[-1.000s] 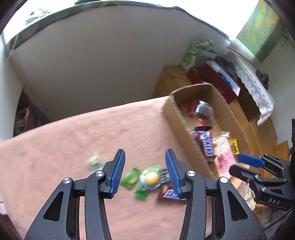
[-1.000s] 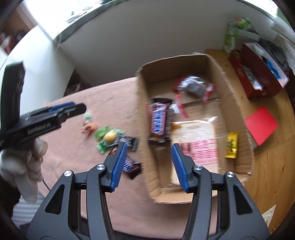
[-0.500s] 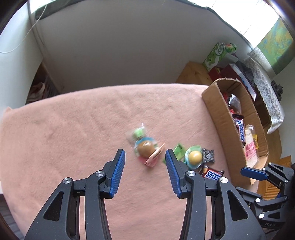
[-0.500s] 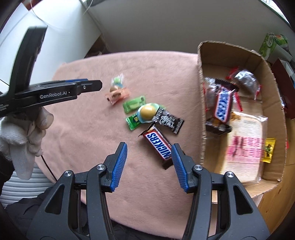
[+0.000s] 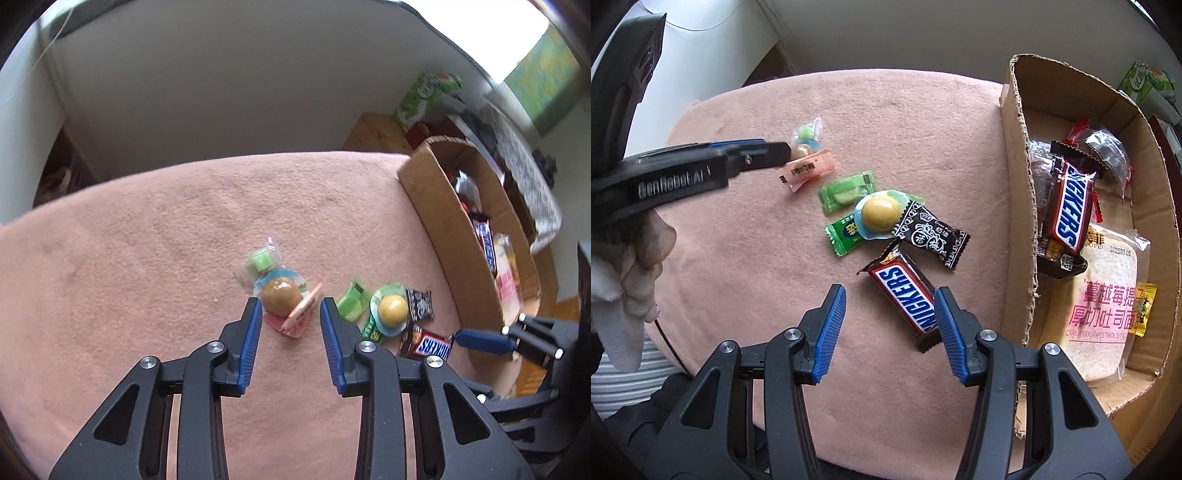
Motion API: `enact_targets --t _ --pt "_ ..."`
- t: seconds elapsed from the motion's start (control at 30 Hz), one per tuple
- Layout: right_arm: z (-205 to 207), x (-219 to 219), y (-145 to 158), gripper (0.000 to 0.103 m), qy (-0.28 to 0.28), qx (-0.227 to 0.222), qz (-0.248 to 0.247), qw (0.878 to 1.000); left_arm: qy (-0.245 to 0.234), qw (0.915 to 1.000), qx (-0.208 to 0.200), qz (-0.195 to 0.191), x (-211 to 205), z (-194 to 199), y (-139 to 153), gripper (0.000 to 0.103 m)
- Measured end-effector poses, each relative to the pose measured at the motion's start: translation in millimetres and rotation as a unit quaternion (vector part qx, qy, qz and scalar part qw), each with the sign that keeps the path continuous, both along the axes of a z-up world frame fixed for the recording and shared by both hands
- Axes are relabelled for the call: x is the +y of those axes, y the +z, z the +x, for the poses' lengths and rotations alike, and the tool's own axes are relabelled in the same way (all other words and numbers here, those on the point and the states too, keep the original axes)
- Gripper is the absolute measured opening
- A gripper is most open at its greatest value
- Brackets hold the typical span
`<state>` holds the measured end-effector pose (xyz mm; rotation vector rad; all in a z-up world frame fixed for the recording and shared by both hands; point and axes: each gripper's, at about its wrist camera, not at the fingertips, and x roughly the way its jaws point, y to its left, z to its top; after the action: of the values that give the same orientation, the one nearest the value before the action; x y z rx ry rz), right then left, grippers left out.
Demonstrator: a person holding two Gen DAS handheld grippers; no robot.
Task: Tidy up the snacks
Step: 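Grasp the brown ball candy with the left gripper while the right gripper grasps a Snickers bar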
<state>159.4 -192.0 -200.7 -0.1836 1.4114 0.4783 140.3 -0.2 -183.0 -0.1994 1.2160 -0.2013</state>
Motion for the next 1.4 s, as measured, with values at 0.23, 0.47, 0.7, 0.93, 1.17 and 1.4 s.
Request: enact_targets --t 0.23,0.47,0.7,0.93,1.17,1.4 --pt "1 5 -12 0.052 0.004 0.003 -0.022 1.000 0.032 0.9987 0.031 -0.023 8 16 -16 0.031" --pt "6 15 -19 0.052 0.008 0.000 -0.042 0.999 0.016 0.9988 0.045 -0.008 -4 23 -27 0.030" --pt "2 34 -32 0.052 0.030 -0.006 -0.072 0.997 0.010 0.9990 0.041 0.009 -6 20 -31 0.027" --pt "-5 45 -37 0.036 0.050 -0.008 -0.094 0.994 0.002 0.9995 0.030 0.013 -8 18 -32 0.025" --pt "-2 35 -43 0.031 0.054 -0.001 -0.088 0.995 0.006 0.9996 0.026 -0.002 -3 15 -32 0.025" --pt "0 34 -36 0.027 0.060 0.011 -0.064 0.996 0.010 0.9995 0.025 -0.014 5 12 -31 0.025"
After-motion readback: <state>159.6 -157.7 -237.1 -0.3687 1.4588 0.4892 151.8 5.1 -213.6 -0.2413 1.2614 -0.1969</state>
